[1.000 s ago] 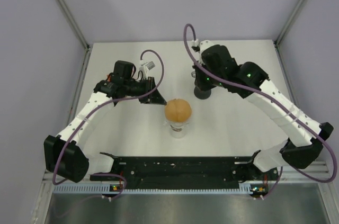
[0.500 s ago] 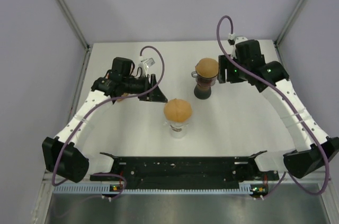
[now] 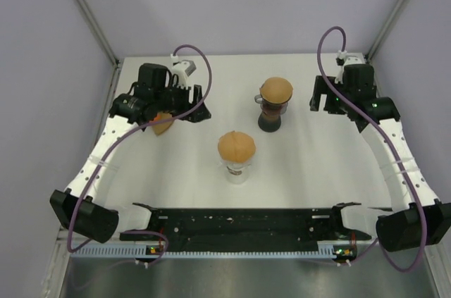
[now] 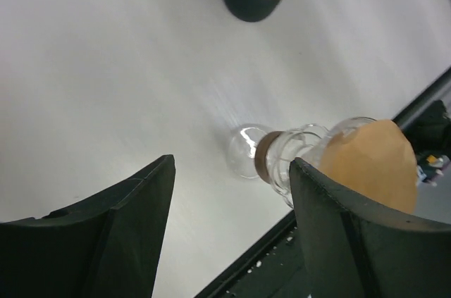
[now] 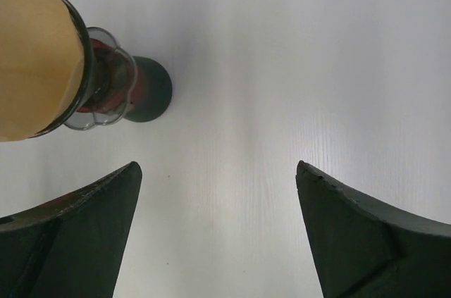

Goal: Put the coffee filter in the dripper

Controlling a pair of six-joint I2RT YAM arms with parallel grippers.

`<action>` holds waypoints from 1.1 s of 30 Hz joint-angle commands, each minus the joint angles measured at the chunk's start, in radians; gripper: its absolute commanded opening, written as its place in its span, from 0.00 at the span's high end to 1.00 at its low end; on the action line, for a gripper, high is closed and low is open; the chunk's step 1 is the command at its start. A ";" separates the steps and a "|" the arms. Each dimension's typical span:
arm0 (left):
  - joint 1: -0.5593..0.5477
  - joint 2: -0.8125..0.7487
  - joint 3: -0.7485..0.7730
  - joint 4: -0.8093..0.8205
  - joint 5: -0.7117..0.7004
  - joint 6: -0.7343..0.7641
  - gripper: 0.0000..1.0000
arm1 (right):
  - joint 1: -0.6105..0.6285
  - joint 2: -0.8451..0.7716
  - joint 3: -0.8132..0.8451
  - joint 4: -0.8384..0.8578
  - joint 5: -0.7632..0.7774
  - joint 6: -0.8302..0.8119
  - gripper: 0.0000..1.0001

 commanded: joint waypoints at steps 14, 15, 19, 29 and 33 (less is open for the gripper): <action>0.219 -0.075 -0.225 0.313 -0.445 0.087 0.23 | -0.043 -0.243 -0.395 0.470 0.209 -0.057 0.02; 0.233 -0.078 -0.257 0.347 -0.447 0.092 0.23 | -0.043 -0.252 -0.421 0.500 0.205 -0.064 0.01; 0.292 -0.085 -0.377 0.483 -0.442 0.133 0.22 | -0.043 -0.267 -0.527 0.602 0.191 -0.089 0.01; 0.397 -0.075 -0.635 0.828 -0.436 0.168 0.16 | -0.044 -0.304 -0.739 0.866 0.205 -0.070 0.01; 0.398 -0.066 -0.690 0.887 -0.470 0.155 0.14 | -0.043 -0.293 -0.768 0.903 0.182 -0.074 0.01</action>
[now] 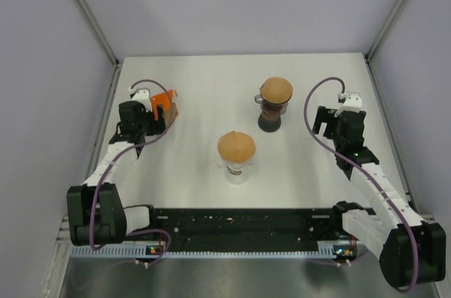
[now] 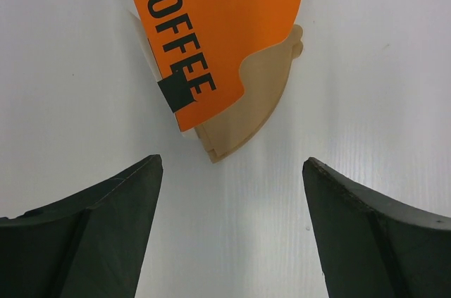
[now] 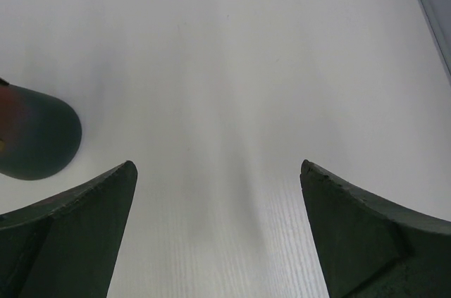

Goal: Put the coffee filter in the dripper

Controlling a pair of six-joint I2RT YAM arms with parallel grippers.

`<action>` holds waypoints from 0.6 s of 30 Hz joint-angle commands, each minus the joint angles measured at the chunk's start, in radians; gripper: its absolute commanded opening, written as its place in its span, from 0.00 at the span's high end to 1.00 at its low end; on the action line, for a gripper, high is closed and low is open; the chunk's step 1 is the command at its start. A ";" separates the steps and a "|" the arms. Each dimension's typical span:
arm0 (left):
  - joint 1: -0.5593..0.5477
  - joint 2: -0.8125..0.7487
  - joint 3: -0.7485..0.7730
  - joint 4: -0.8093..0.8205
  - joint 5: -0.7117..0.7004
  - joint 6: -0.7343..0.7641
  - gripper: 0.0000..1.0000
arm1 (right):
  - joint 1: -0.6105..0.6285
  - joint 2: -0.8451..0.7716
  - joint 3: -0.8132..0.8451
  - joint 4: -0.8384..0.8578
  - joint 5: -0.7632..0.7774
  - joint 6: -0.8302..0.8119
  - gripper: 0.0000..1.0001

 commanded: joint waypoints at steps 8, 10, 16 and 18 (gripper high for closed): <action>0.002 -0.015 -0.110 0.274 -0.095 -0.062 0.12 | -0.005 0.013 -0.012 0.157 -0.036 -0.003 0.01; 0.003 -0.015 -0.130 0.298 -0.101 -0.062 0.12 | -0.003 0.014 -0.018 0.163 -0.043 -0.003 0.01; 0.003 -0.009 -0.149 0.317 -0.107 -0.058 0.12 | -0.005 0.011 -0.026 0.178 -0.047 0.000 0.01; 0.003 -0.006 -0.150 0.323 -0.105 -0.056 0.12 | -0.005 0.014 -0.032 0.184 -0.047 0.001 0.01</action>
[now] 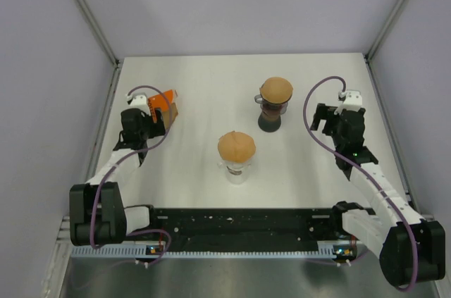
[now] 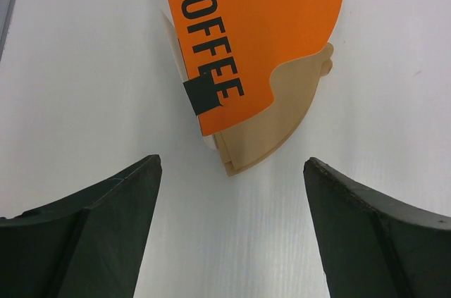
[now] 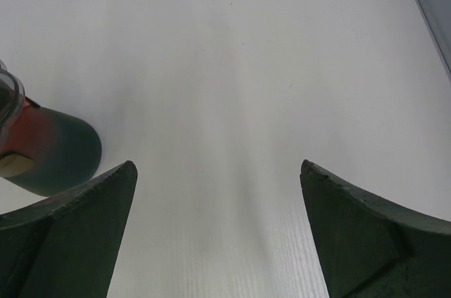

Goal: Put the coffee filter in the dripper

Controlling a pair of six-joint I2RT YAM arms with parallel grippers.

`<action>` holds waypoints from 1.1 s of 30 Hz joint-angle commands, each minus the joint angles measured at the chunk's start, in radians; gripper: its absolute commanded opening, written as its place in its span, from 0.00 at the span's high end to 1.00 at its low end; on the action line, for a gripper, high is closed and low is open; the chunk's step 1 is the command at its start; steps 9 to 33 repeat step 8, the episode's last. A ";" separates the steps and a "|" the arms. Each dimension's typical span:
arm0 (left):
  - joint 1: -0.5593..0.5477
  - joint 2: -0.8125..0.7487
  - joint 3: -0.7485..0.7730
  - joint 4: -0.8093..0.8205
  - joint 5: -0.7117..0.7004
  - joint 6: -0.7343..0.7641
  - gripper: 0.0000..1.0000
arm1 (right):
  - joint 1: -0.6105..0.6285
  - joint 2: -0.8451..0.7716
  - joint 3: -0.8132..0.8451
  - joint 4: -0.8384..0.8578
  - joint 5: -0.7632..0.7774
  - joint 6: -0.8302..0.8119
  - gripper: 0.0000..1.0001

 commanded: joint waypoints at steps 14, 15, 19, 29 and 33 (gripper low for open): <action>0.002 0.003 -0.028 0.120 -0.027 -0.022 0.12 | -0.005 0.017 -0.050 0.126 -0.016 0.024 0.01; 0.002 0.003 -0.028 0.120 -0.027 -0.022 0.12 | -0.005 0.017 -0.050 0.126 -0.016 0.024 0.01; 0.002 0.003 -0.028 0.120 -0.027 -0.022 0.12 | -0.005 0.017 -0.050 0.126 -0.016 0.024 0.01; 0.002 0.003 -0.028 0.120 -0.027 -0.022 0.12 | -0.005 0.017 -0.050 0.126 -0.016 0.024 0.01; 0.002 0.003 -0.028 0.120 -0.027 -0.022 0.12 | -0.005 0.017 -0.050 0.126 -0.016 0.024 0.01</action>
